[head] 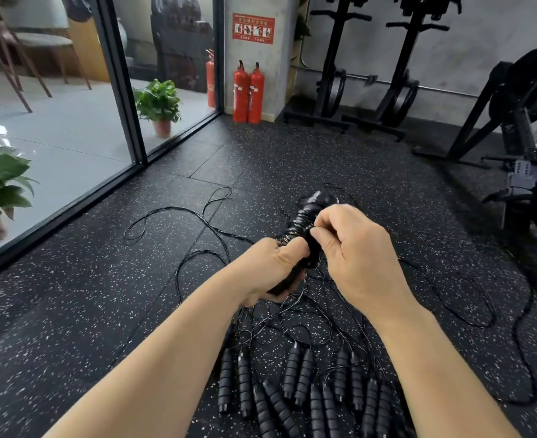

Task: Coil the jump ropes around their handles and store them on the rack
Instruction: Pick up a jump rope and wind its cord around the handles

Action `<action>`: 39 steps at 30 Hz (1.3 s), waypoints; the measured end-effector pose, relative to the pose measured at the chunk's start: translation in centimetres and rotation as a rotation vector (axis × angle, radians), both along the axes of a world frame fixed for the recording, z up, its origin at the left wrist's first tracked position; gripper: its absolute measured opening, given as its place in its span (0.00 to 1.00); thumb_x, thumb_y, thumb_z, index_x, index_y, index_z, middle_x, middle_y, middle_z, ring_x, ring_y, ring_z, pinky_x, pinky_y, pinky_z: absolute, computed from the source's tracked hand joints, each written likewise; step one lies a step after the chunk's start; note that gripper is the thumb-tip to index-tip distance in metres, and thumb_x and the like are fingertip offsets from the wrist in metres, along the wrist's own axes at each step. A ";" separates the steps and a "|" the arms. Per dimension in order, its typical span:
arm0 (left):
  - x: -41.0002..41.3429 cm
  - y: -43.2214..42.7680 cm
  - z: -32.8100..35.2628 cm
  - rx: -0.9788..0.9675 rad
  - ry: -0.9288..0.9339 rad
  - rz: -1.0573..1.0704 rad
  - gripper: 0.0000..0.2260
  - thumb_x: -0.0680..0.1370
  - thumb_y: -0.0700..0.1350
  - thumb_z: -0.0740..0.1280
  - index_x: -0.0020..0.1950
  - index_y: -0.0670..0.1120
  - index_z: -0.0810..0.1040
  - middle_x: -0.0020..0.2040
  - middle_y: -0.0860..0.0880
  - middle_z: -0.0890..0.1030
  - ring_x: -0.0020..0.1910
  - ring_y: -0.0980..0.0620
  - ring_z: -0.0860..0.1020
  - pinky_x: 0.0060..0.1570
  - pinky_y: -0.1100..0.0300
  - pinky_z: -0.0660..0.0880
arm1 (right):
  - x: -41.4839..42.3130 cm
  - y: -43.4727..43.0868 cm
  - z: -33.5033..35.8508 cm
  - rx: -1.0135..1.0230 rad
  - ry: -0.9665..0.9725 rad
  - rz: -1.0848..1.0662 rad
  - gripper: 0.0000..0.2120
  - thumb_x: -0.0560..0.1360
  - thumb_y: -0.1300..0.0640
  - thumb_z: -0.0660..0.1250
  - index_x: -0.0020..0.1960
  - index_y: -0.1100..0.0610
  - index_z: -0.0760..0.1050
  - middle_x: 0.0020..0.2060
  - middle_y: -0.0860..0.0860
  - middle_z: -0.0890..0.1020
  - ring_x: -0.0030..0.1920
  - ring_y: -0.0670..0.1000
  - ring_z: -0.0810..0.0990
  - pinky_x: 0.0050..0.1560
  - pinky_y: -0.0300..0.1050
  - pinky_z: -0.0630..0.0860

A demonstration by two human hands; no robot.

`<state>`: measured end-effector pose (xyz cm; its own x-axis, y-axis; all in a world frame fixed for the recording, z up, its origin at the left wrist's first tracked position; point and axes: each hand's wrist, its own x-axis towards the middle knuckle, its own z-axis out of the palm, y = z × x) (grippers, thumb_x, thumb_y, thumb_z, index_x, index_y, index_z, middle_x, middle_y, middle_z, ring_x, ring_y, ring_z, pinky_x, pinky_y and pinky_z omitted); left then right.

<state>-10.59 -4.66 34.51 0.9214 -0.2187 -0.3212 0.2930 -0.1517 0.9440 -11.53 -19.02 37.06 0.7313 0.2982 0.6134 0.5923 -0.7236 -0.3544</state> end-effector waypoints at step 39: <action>1.3 -1.5 -2.8 0.118 0.019 0.293 0.28 0.79 0.61 0.46 0.69 0.46 0.69 0.59 0.38 0.79 0.55 0.39 0.78 0.56 0.48 0.74 | 2.6 0.0 -1.2 0.484 0.578 -0.334 0.13 0.71 0.57 0.65 0.49 0.67 0.78 0.42 0.64 0.82 0.42 0.61 0.82 0.51 0.64 0.78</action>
